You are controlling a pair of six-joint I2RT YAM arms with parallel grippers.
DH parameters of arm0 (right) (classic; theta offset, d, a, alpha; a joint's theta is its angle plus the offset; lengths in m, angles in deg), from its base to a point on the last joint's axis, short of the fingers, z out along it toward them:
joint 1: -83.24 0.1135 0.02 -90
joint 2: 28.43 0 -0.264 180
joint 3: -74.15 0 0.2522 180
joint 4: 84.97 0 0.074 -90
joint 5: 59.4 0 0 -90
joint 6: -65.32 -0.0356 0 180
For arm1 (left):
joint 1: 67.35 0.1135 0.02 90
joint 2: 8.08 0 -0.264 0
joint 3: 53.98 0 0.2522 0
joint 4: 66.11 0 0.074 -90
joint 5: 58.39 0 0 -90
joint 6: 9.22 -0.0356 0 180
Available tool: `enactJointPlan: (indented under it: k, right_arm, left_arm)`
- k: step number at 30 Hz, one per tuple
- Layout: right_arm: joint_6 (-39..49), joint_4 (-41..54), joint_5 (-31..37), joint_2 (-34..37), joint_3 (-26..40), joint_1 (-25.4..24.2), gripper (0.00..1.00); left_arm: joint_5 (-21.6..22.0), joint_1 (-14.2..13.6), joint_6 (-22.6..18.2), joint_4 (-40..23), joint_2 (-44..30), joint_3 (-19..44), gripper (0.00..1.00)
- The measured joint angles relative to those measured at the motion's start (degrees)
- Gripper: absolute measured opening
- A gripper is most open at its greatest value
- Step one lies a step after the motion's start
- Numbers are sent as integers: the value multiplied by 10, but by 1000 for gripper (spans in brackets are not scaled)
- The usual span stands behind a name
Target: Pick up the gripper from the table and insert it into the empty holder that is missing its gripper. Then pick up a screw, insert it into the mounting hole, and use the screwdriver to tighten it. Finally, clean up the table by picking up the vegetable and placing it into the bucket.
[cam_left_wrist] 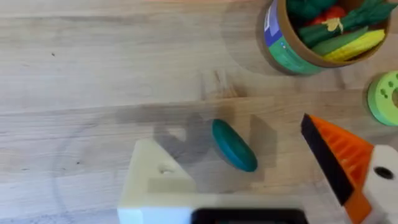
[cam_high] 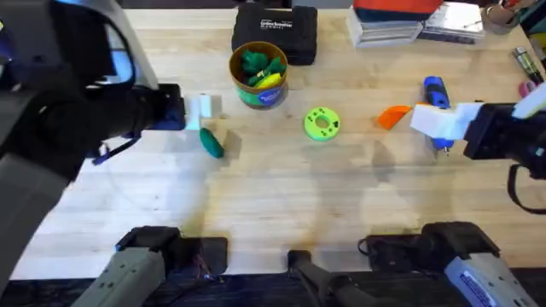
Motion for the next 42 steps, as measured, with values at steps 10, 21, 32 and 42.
enactJointPlan:
  k: [10, 21, 32, 42]
  right_arm:
    - [0, 4, 0, 5, 0, 0, 994]
    - [0, 9, 0, 5, 0, 0, 993]
    - [0, 9, 0, 5, 0, 0, 994]
    - [0, 9, 0, 5, 0, 0, 993]
  left_arm:
    - [-58, 0, 5, 4, -37, 0, 493]
    - [-317, 0, 12, 190, -28, 0, 985]
    - [-374, 0, 7, 127, -28, 0, 985]
    - [-349, -101, -127, 297, 5, -25, 985]
